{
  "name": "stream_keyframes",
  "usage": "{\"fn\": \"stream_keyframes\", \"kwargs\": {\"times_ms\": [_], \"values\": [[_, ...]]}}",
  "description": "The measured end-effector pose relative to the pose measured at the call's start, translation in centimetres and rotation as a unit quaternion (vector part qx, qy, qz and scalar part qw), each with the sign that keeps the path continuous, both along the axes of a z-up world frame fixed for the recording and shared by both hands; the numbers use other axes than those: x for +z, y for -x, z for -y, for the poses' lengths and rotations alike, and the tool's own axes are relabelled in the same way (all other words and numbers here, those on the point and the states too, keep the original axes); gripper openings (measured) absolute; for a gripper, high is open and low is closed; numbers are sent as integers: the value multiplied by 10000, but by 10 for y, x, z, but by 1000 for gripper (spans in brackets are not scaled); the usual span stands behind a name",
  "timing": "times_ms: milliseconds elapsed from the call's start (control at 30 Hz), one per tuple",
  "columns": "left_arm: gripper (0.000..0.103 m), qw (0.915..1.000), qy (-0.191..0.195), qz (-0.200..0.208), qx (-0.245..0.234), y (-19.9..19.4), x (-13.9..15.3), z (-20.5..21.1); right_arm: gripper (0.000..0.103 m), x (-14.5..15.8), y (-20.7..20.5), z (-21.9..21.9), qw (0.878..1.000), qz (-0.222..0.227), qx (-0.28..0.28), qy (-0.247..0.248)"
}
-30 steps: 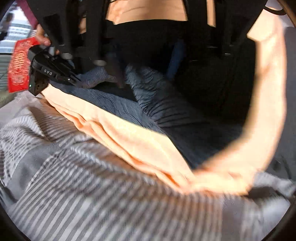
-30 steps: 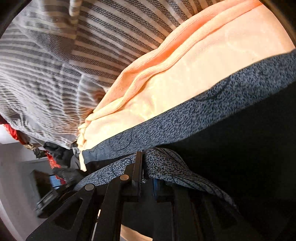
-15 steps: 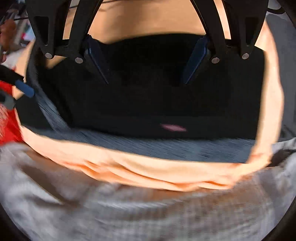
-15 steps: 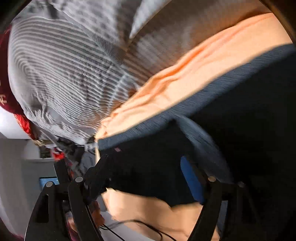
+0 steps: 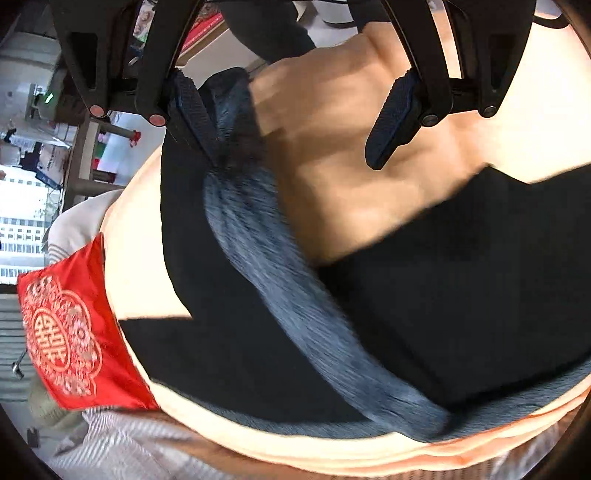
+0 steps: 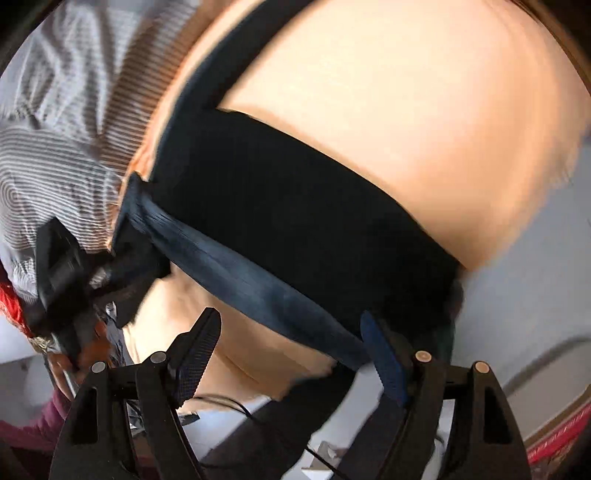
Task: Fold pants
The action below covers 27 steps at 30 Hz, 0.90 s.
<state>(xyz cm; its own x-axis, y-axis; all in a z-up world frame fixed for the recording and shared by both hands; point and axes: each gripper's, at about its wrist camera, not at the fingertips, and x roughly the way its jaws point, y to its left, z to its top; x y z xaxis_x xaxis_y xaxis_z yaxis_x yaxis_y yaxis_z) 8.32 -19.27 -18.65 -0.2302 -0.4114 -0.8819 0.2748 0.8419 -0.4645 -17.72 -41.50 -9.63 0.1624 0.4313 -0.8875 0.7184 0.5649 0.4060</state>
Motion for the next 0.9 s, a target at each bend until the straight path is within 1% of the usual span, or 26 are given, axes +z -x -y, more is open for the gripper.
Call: {"fn": "stream_keyframes", "kwargs": {"times_ms": [67,133,200,267,300,367,400,433,467,500,533,567,600,633,733,767,867,900], "values": [[81,9999,-91,-52,20,8,-5,13,81,-18,25,3,9997,-97,-71,-198],[81,9997,-234,-47,7,19,-10,28,81,-36,41,0,9985,-111,-202,-490],[81,9992,-402,8,-45,27,-14,40,81,-53,52,-1,9960,19,-353,-822],[81,9982,-580,81,-83,35,-18,50,81,-71,55,-4,9926,201,-396,-1134],[81,9978,-654,111,-94,38,-21,54,80,-76,50,-7,9914,299,-379,-1215],[81,9966,-798,165,-150,43,-24,62,71,-83,47,-7,9881,503,-333,-1414],[81,9959,-859,204,-184,47,-25,67,58,-85,48,-5,9857,604,-344,-1534],[81,9953,-909,268,-206,50,-26,72,40,-87,47,-4,9829,686,-366,-1671],[79,9942,-989,362,-237,53,-25,77,28,-90,44,-6,9806,677,-377,-1799],[74,9931,-1053,434,-295,56,-24,83,13,-93,42,-6,9789,617,-397,-1909],[52,9922,-1091,490,-346,59,-21,89,13,-92,44,-2,9762,638,-466,-2021],[34,9922,-1079,487,-390,61,-18,93,12,-88,46,2,9706,766,-580,-2207],[29,9927,-1042,459,-406,62,-14,98,10,-81,48,7,9665,900,-629,-2320],[29,9932,-993,464,-393,62,-9,102,8,-73,48,12,9646,1001,-627,-2357],[29,9955,-740,490,-336,59,14,114,7,-42,32,35,9589,1383,-629,-2394],[29,9962,-643,499,-308,56,21,116,7,-33,28,42,9579,1492,-633,-2370],[29,9975,-313,582,-246,42,44,133,6,-3,0,71,9552,1885,-656,-2184],[29,9977,-196,614,-226,33,52,141,5,5,-10,81,9542,1993,-688,-2122]]}}
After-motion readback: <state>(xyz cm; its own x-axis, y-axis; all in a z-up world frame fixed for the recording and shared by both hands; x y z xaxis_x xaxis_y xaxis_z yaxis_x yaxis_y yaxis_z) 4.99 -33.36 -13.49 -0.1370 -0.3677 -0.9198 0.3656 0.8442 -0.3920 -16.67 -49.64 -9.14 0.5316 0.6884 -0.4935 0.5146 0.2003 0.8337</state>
